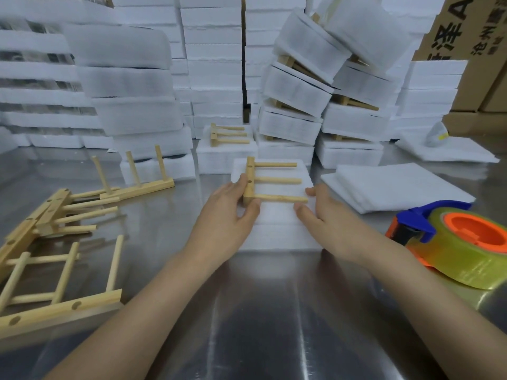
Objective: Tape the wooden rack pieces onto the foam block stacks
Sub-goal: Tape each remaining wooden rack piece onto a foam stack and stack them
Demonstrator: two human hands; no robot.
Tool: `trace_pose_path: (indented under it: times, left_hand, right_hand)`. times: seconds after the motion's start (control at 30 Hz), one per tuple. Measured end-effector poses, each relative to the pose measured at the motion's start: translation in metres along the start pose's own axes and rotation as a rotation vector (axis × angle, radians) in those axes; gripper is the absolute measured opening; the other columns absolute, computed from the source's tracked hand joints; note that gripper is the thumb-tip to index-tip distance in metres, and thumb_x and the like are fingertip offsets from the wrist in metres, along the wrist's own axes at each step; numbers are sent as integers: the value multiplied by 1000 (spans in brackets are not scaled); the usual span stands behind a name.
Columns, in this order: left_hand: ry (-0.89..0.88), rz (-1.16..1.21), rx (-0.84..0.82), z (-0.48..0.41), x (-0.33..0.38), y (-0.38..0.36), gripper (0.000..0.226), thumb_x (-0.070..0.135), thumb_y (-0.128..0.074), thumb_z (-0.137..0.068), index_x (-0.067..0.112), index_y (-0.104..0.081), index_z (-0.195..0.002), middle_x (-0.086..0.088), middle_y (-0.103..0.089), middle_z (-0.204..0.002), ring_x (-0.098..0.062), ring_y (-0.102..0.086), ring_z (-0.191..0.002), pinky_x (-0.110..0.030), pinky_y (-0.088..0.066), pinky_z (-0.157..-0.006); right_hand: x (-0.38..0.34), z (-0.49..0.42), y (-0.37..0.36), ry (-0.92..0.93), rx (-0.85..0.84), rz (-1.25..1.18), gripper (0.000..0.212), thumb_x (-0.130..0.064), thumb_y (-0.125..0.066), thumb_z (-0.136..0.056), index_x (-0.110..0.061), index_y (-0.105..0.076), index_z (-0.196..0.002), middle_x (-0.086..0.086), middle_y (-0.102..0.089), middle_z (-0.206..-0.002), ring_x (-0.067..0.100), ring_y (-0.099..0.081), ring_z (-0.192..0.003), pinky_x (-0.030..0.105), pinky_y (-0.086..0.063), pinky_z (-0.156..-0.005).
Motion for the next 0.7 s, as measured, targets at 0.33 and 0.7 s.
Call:
trace_pose_path:
  times: [0.33, 0.7]
  left_hand:
    - [-15, -15, 16, 1, 2, -1, 48, 35, -51, -97, 15, -47, -140, 12, -58, -113, -26, -47, -130, -29, -39, -97]
    - [243, -4, -444, -5, -17, 20, 125, 77, -60, -51, 27, -12, -154, 13, -14, -160, -4, -17, -145, -26, -17, -118]
  right_hand:
    - [3, -2, -1, 24, 3, 5, 51, -46, -35, -100, -14, -27, -139, 2, -43, -143, 12, -45, -109, 24, -30, -83]
    - [-4, 3, 8, -21, -138, -108, 108, -81, -44, -59, -25, -15, -147, -13, -27, -151, 4, -36, -121, 21, -28, -93]
Point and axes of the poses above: each hand's wrist, its own z-axis away from the middle knuckle, its own y-axis out of the back of the hand, x = y × z, the point moved 2 cm from there along -z, towards the middle knuckle
